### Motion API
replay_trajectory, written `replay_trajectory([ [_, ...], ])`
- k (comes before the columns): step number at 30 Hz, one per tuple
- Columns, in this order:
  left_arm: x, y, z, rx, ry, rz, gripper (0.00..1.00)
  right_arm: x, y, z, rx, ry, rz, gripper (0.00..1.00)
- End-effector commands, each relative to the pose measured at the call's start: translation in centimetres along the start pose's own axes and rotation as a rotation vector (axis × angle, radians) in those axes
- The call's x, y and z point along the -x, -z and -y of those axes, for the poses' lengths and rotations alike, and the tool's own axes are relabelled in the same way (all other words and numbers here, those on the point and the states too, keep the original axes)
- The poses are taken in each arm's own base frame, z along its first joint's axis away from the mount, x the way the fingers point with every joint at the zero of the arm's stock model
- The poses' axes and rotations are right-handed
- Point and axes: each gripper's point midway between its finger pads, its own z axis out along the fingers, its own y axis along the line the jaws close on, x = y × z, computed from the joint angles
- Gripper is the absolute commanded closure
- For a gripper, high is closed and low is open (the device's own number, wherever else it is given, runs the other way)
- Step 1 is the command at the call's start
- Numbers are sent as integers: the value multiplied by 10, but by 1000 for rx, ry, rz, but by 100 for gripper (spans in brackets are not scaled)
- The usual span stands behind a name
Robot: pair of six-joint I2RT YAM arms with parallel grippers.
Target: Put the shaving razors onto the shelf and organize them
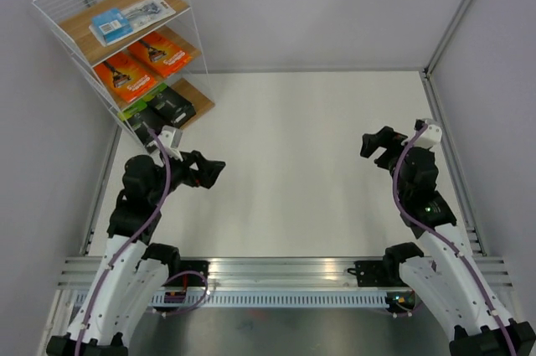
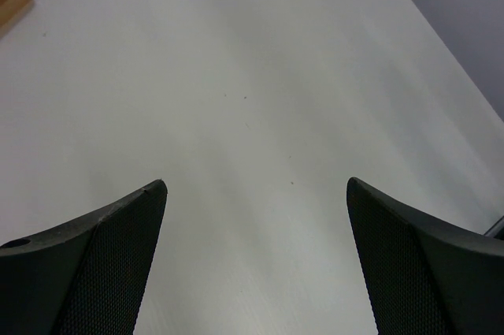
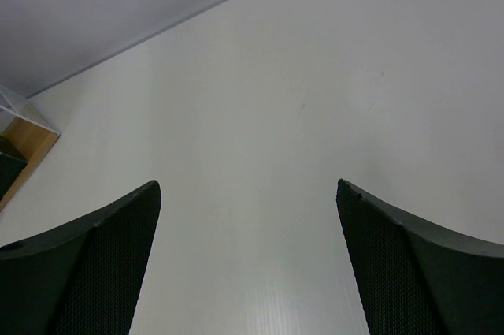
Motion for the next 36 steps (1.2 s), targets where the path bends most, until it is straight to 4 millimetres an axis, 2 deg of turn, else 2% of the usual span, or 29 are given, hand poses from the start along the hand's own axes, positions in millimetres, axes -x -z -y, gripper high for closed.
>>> replay_trajectory([
  [1, 8, 9, -10, 75, 71, 145, 0, -5, 6, -5, 57, -87, 41, 2],
  [2, 8, 11, -11, 82, 95, 164, 0, -14, 8, -1, 57, -102, 34, 2],
  [5, 9, 22, -15, 118, 117, 225, 0, -26, 10, 4, 55, -111, 18, 2],
  [9, -7, 31, -24, 171, 114, 217, 0, -33, 11, 8, 42, -113, 4, 2],
  [12, -7, 37, -22, 165, 107, 236, 0, -38, 9, 10, 38, -106, -14, 2],
  [16, -8, 39, -23, 172, 112, 245, 0, -40, 8, 9, 38, -100, -21, 2],
  [28, -16, 30, -24, 171, 140, 184, 0, -39, 6, 10, 30, -93, -22, 2],
  [36, -18, 30, -31, 204, 141, 182, 0, -30, 5, 6, 38, -61, -10, 2],
])
